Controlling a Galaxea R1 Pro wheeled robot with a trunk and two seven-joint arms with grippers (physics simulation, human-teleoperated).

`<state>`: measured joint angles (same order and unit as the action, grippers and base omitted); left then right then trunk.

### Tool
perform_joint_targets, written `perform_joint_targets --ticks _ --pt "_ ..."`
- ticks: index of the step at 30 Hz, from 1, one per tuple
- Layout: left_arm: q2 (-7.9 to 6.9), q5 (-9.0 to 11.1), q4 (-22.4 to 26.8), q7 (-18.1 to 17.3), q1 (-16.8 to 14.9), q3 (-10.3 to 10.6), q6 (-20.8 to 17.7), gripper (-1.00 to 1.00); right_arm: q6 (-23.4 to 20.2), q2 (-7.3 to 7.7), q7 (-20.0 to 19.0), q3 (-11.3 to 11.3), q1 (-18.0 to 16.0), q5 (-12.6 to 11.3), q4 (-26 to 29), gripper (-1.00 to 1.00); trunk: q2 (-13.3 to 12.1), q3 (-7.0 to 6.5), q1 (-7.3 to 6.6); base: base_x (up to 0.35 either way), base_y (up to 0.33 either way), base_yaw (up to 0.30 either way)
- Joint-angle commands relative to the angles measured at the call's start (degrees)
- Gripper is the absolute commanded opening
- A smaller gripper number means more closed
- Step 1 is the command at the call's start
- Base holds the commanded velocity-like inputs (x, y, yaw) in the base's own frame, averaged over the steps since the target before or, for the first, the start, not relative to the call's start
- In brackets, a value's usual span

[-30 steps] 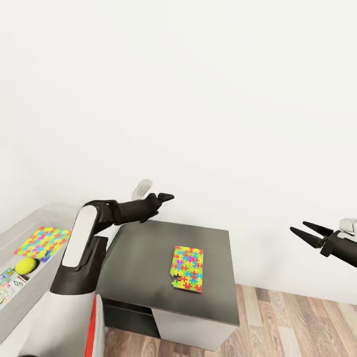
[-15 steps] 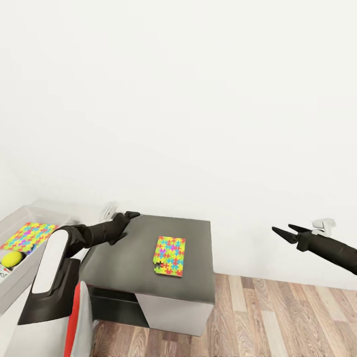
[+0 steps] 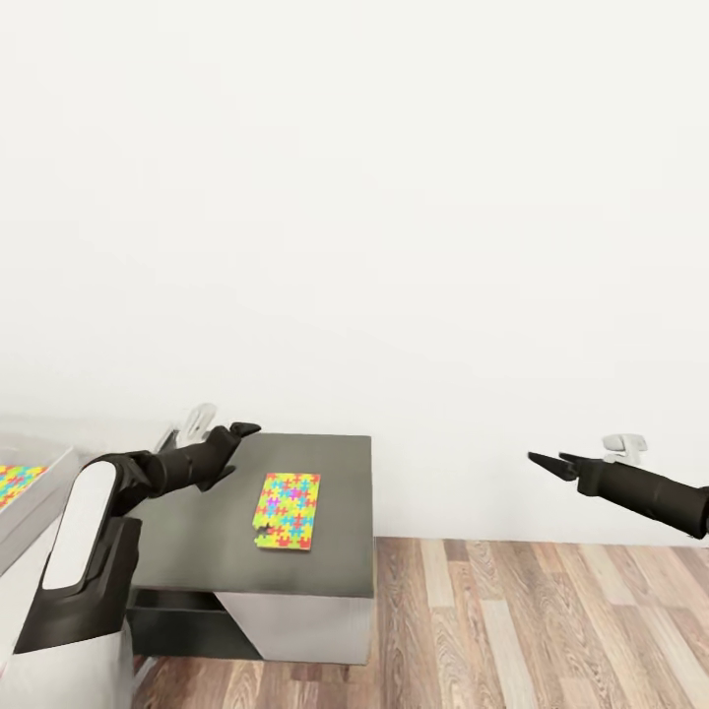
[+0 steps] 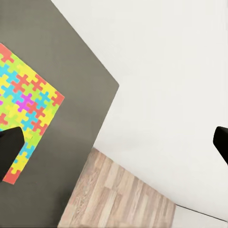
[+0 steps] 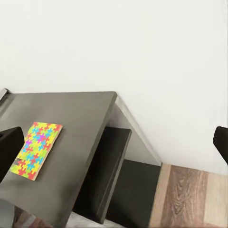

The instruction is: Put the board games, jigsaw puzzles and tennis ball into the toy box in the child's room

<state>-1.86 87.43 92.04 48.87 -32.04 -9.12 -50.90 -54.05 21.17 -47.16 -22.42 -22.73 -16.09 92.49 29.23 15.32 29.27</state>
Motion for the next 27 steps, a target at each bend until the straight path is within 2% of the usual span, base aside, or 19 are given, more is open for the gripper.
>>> perform_joint_targets --ticks 1,2,6,7,9,11,12,14,15,16,18,20,22,24,27 --pt "-0.07 0.53 0.07 0.64 -0.06 -0.07 -0.16 1.0 -0.39 -0.03 -0.23 -0.02 -0.11 0.07 -0.04 1.0 0.1 0.09 0.03 0.0 -0.314 -0.072" --pt "-0.16 0.5 0.07 0.67 -0.05 -0.1 -0.18 1.0 -0.51 -0.08 -0.19 0.08 -0.15 0.06 -0.07 1.0 0.1 0.09 0.03 0.0 -0.317 -0.057" --pt "-2.08 0.41 -0.02 0.75 0.33 -0.16 -0.25 1.0 -0.93 -0.52 -0.02 3.7 -0.83 0.02 -1.94 1.0 0.1 0.07 0.03 0.0 -0.323 -0.027" --pt "-3.45 0.42 -0.1 0.74 0.66 -0.23 -0.31 1.0 -1.09 -0.68 0.04 5.58 -1.66 0.01 -3.32 1.0 0.1 0.07 0.03 0.0 -0.325 -0.012" --pt "-5.3 0.53 -0.18 0.67 1.36 -0.6 -0.32 1.0 -1.2 -0.78 0.04 6.95 -2.47 0.01 -4.47 1.0 0.1 0.07 0.03 0.0 -0.326 -0.009" --pt "-7.59 0.73 -0.44 0.43 2.27 -1.63 -0.37 1.0 -1.29 -0.84 -0.02 7.83 -2.98 -0.01 -5.24 1.0 0.1 0.07 0.03 0.012 -0.324 -0.006" --pt "-9.92 0.89 -1.37 0.16 2.93 -2.78 -0.5 1.0 -1.32 -0.88 -0.1 8.44 -3.31 -0.09 -5.7 1.0 0.1 0.07 0.03 0.031 -0.254 -0.003" --pt "-12.02 0.97 -3.06 -0.29 3.26 -3.6 -0.8 1.0 -1.37 -0.89 -0.2 8.82 -3.52 -0.2 -5.94 1.0 0.1 0.07 0.03 0.023 -0.183 -0.002" --pt "-14.01 0.99 -5.42 -0.94 3.3 -4.09 -1.4 1.0 -1.42 -0.88 -0.3 9.07 -3.59 -0.28 -6.01 1.0 0.1 0.07 0.03 0.013 -0.104 -0.001" --pt "-16.62 0.76 -11.84 -3.84 1.84 -3.85 -4.12 1.0 -1.47 -0.92 -0.35 9.34 -3.6 -0.37 -5.99 1.0 0.1 0.07 0.03 0.005 -0.043 -0.001" --pt "-17.39 0.33 -15.12 -5.26 0.39 -2.36 -5.71 1.0 -1.5 -0.94 -0.39 9.4 -3.55 -0.4 -5.81 1.0 0.1 0.07 0.03 0.004 -0.031 0.0" --pt "-18.18 -2.34 -21.06 -7.26 -1.95 2.89 -7.34 1.0 -1.55 -0.93 -0.44 9.34 -3.49 -0.42 -4.83 1.0 0.1 0.07 0.03 0.002 -0.014 0.0" --pt "-18.23 -4.44 -24.78 -8.17 -3.0 5.73 -7.36 1.0 -1.57 -0.89 -0.49 9.24 -3.42 -0.47 -3.78 1.0 0.1 0.07 0.03 0.001 -0.006 0.0" --pt "-18.41 -5.52 -26.68 -8.9 -3.09 7.12 -7.19 1.0 -1.58 -0.87 -0.53 9.17 -3.36 -0.51 -2.8 1.0 0.1 0.07 0.03 0.056 -0.002 0.0" --pt "-18.62 -6.15 -27.6 -9.23 -2.95 7.52 -6.91 1.0 -1.54 -0.87 -0.54 9.25 -3.32 -0.52 -2.42 1.0 0.1 0.06 0.03 0.223 -0.001 -0.005"
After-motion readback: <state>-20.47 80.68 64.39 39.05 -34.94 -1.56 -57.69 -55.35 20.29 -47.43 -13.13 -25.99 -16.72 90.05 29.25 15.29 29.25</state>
